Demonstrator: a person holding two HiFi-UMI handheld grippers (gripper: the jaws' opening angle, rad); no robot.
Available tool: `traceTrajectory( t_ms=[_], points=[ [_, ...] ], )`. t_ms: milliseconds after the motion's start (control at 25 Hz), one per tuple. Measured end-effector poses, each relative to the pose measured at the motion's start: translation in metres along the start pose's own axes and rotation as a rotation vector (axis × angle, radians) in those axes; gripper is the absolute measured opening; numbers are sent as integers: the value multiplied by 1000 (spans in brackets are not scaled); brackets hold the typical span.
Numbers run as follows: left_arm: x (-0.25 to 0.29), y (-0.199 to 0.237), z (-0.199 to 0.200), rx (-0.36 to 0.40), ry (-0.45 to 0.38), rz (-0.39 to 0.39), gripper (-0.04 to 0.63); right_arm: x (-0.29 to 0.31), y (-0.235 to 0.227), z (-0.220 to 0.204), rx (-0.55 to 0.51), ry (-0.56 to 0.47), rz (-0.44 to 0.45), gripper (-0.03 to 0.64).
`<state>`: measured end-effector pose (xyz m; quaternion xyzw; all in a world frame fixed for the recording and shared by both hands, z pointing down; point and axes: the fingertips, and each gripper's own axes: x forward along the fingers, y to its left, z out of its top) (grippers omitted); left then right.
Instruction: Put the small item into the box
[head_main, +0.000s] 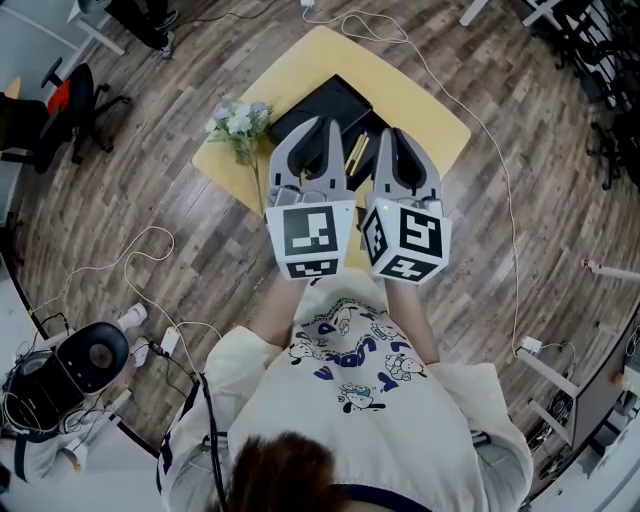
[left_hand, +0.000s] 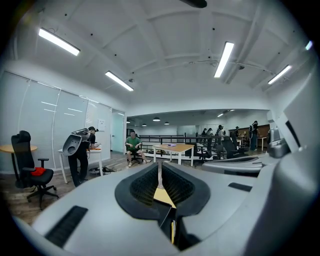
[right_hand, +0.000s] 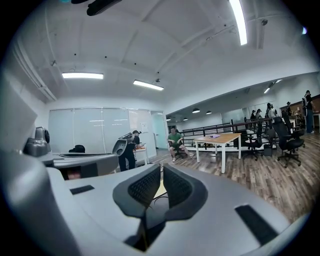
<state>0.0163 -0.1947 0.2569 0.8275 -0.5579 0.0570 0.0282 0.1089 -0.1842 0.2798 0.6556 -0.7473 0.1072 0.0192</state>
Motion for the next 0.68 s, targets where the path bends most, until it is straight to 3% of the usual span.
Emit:
traceTrajectory(
  t_ms=[680],
  points=[
    [6,7,-3,0,3,4,34,10,5,-3,1,6,15,40]
  ],
)
